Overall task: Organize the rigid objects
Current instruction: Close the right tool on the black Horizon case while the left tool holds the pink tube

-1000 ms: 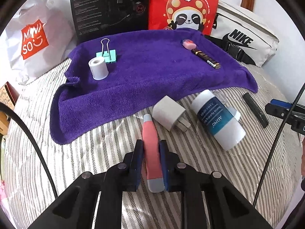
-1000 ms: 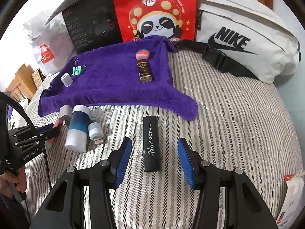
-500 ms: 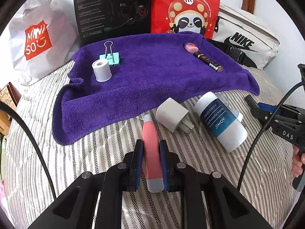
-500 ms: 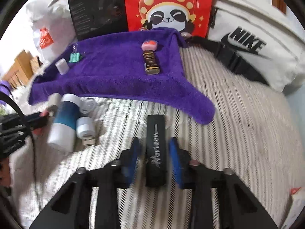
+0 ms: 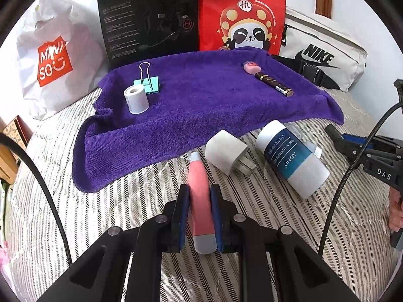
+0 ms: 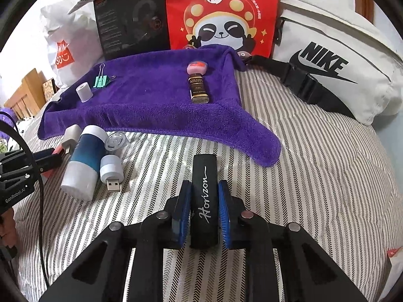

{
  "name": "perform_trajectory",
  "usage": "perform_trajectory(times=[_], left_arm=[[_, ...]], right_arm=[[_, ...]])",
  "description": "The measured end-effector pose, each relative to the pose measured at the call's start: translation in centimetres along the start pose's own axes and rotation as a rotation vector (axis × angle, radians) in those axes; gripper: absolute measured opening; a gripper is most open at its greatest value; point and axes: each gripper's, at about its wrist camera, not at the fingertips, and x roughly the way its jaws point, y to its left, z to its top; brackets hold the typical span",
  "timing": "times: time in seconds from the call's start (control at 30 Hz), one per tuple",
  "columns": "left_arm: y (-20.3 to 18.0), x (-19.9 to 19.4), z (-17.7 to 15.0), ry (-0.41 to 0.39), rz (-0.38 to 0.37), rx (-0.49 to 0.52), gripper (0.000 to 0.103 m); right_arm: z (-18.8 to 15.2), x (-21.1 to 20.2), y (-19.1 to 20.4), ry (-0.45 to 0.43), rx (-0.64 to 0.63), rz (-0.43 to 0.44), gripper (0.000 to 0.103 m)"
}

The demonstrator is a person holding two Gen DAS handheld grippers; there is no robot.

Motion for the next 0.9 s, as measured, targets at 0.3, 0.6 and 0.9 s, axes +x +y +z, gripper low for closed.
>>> perform_trajectory(times=[0.3, 0.6, 0.9], left_arm=[[0.8, 0.1, 0.0, 0.002, -0.058, -0.048, 0.017], [1.0, 0.1, -0.1, 0.002, -0.07, -0.05, 0.017], [2.0, -0.8, 0.0, 0.027, -0.099, -0.075, 0.017]], right_arm=[[0.0, 0.1, 0.1, 0.0, -0.004, -0.005, 0.023], [-0.3, -0.3, 0.2, 0.021, -0.027, -0.001, 0.022], [0.0, -1.8, 0.7, 0.028, -0.03, 0.021, 0.021]])
